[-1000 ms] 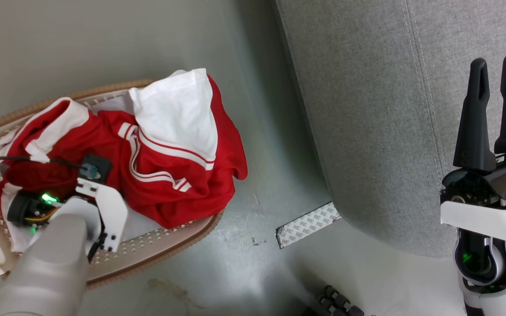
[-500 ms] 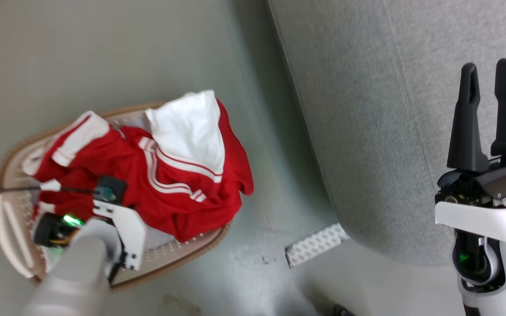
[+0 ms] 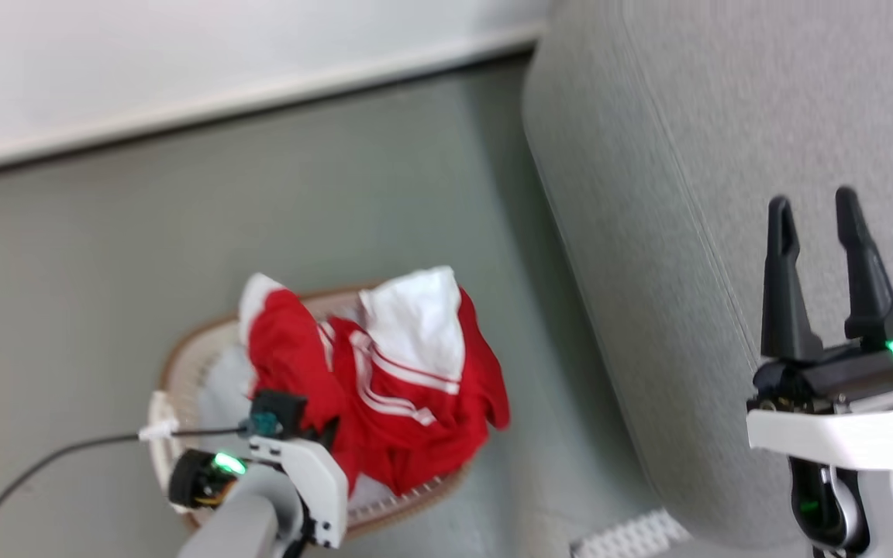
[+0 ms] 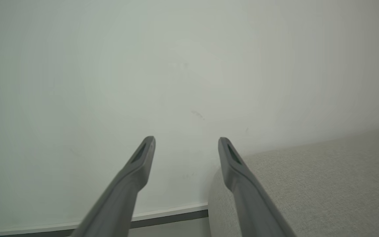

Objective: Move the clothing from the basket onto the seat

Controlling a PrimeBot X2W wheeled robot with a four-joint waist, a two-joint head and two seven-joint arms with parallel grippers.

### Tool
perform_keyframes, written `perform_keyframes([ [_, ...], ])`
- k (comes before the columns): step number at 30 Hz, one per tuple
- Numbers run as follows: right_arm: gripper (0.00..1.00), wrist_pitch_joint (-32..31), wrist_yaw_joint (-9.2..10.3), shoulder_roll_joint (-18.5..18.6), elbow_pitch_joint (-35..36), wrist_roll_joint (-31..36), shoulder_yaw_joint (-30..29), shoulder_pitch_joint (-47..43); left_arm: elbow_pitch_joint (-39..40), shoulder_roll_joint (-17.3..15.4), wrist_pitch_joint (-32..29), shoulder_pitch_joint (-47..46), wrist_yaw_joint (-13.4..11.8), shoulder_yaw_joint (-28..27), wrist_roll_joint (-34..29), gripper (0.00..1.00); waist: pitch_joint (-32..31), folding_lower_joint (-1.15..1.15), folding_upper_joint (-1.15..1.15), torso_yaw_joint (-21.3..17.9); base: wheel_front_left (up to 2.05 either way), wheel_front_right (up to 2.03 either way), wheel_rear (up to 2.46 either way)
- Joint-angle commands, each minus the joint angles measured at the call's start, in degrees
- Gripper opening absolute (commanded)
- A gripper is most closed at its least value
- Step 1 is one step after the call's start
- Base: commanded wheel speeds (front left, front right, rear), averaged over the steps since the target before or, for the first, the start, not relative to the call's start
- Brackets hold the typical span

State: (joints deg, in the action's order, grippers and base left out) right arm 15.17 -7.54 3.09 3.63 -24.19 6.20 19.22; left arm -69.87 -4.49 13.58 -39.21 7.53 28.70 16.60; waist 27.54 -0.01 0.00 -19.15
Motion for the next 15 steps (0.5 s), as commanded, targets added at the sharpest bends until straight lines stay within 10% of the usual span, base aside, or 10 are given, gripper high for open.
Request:
perform_keyframes([
  [1, 1.00, -0.04, 0.10, 0.95, -0.58, 0.49, 0.02, -1.50, 1.08, 0.35, 0.75, 1.72, -0.12, 0.90, 1.86, 0.00, -7.16, 0.01, 0.00, 4.84, 0.00, 0.00, 0.00],
  [15, 1.00, -0.04, 0.10, 4.13, -3.67, -0.79, 2.04, -10.37, 18.59, -0.02, 1.55, 10.01, -0.12, 4.81, 9.99, 0.00, -22.48, 0.01, 0.00, 11.31, 0.00, 0.00, 0.00],
])
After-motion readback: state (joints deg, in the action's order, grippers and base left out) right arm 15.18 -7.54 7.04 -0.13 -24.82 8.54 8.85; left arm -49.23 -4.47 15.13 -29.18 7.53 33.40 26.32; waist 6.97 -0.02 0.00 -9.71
